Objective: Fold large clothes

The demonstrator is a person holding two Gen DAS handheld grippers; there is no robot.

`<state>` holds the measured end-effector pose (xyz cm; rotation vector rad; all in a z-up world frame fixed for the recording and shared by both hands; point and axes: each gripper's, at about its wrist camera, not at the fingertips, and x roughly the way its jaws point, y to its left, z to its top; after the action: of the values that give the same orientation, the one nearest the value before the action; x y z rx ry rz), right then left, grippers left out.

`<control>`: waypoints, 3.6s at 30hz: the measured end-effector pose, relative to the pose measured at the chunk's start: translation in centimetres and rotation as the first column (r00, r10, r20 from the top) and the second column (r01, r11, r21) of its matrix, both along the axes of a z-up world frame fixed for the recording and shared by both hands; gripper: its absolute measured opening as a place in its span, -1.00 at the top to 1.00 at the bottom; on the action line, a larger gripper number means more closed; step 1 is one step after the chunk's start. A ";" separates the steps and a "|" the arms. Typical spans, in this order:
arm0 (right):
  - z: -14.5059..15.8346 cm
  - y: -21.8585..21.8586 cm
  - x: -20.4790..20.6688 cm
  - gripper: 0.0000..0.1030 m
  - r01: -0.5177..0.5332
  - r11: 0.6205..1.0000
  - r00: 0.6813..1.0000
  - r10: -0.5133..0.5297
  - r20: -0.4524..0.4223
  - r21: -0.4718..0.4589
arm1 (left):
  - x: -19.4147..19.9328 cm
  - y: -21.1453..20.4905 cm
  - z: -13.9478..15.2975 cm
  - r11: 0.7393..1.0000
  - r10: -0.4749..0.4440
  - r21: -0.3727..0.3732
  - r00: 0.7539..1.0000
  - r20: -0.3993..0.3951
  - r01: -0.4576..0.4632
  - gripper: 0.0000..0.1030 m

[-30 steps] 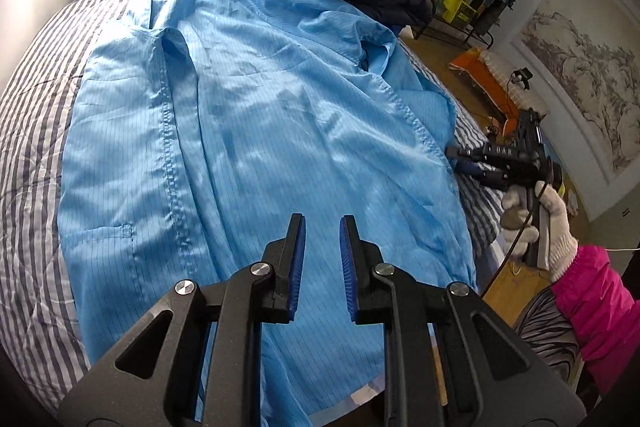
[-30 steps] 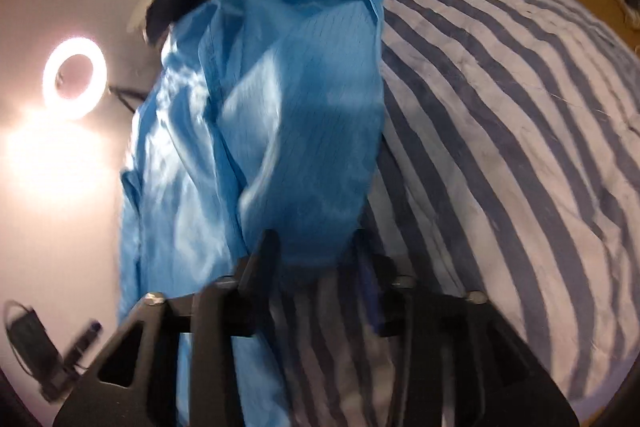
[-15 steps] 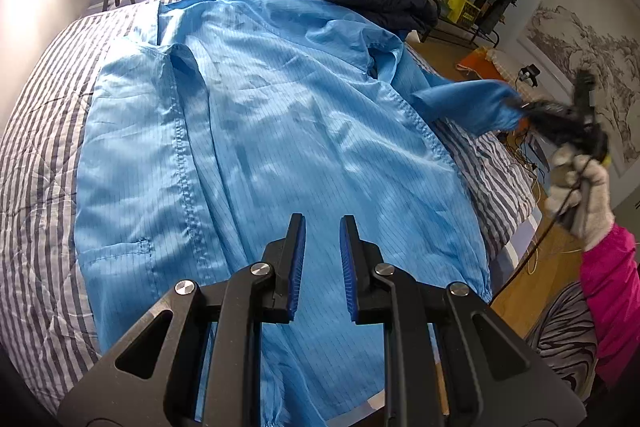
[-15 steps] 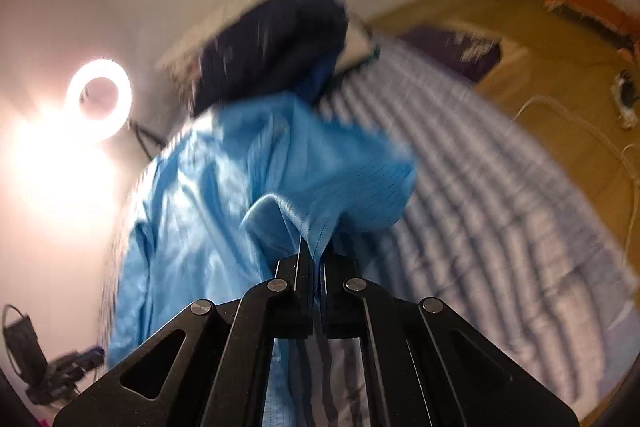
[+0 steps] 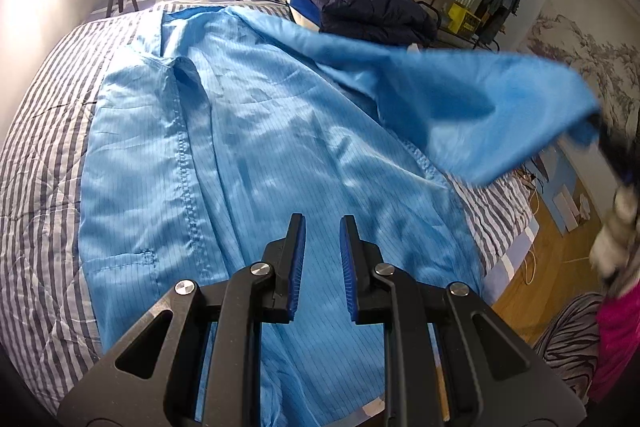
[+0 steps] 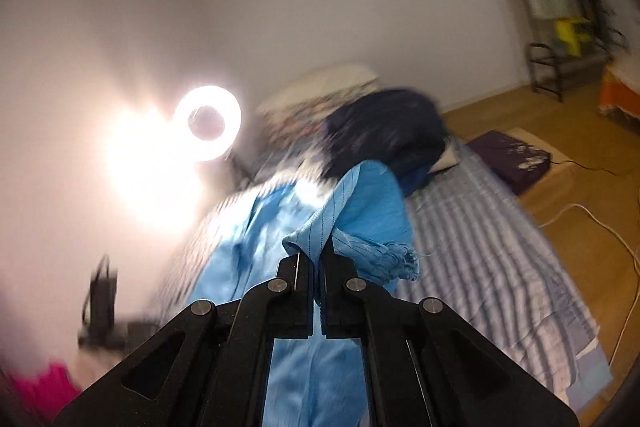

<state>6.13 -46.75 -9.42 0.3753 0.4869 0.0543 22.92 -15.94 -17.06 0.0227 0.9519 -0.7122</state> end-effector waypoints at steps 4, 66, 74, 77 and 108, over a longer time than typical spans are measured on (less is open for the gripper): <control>-2.7 2.7 0.0 0.98 -0.096 0.995 0.990 0.097 -0.105 0.020 | 0.5 0.8 0.3 1.000 0.025 -0.007 1.000 0.005 -0.025 0.69; -15.5 -6.4 31.3 0.98 -0.070 0.984 0.893 0.135 -0.429 0.164 | 0.5 -2.3 -8.5 1.000 0.003 -0.027 0.944 -0.331 -0.013 -0.04; -16.0 -11.0 32.4 0.99 0.029 0.999 0.903 -0.016 -0.429 0.025 | -0.3 -4.4 -10.4 0.999 -0.018 0.032 0.936 -0.350 0.031 0.13; -17.4 -11.0 32.4 0.98 0.022 0.999 0.882 0.004 -0.471 0.049 | -0.8 -5.2 -10.5 0.998 -0.048 0.024 0.934 -0.354 0.061 0.31; -18.1 3.4 0.1 0.96 -0.109 0.943 0.803 0.270 -0.531 0.315 | -0.4 -5.4 -12.2 0.999 -0.037 -0.047 0.944 -0.329 0.023 0.93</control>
<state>6.21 -43.38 -27.50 0.6154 1.1238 0.2122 22.54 -21.36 -29.30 -0.1237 1.2589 -0.7792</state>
